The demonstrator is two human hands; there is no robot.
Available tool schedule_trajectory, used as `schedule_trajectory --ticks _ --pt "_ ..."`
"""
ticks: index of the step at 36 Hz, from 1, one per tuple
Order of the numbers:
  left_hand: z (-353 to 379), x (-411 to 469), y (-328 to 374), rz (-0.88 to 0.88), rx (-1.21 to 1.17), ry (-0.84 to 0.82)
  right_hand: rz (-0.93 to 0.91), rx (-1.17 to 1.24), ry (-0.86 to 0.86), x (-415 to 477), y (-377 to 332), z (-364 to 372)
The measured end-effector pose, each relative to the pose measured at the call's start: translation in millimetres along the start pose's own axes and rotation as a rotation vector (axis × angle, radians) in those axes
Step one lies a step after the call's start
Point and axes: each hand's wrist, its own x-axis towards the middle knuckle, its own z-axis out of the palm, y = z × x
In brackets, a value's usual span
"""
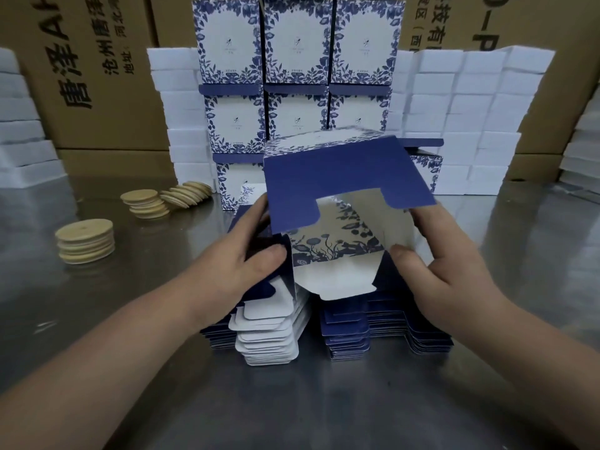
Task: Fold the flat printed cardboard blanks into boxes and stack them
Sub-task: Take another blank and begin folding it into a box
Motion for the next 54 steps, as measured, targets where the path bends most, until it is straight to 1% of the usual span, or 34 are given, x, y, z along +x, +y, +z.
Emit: schedule_trajectory --ticks 2,5,10,14,17,22,27,32,34,38,40,43,47,51,54 --pt "-1 -6 -3 -0.004 0.07 0.026 0.029 -0.035 -0.033 -3 3 2" --pt "0 -2 -7 0.014 0.189 0.115 0.047 -0.011 -0.089 -7 5 6" --pt "8 -3 -7 -0.054 0.131 0.208 0.111 -0.029 -0.134 -11 7 7" --pt "9 -5 -8 0.021 0.081 0.283 0.176 0.018 -0.095 -10 3 7" --pt "7 -7 -3 0.074 0.098 0.297 0.183 0.056 -0.036 -10 0 8" --pt "5 -7 5 0.074 0.239 0.324 0.212 0.009 -0.026 -13 1 9" --pt "5 -7 3 0.117 0.32 0.378 0.188 -0.048 -0.035 -13 1 8" --pt "7 -5 3 0.163 0.224 0.38 0.162 -0.048 -0.062 -13 4 7" --pt "7 -5 2 0.143 0.194 0.422 0.138 -0.033 -0.048 -11 1 6" --pt "7 -4 -4 0.105 0.189 0.557 0.105 -0.01 -0.018 -10 -3 6" --pt "8 -4 -5 0.108 0.206 0.594 0.103 0.006 -0.025 -9 -3 6" --pt "8 -4 -5 0.118 0.225 0.637 0.08 -0.035 -0.023 -9 -2 5" --pt "11 -5 -4 0.173 0.243 0.71 0.07 -0.025 0.008 -11 2 7" --pt "13 -5 -3 0.233 0.261 0.724 0.053 -0.036 0.057 -12 7 10" --pt "13 -5 -3 0.267 0.245 0.69 0.045 0.001 0.098 -13 9 13"
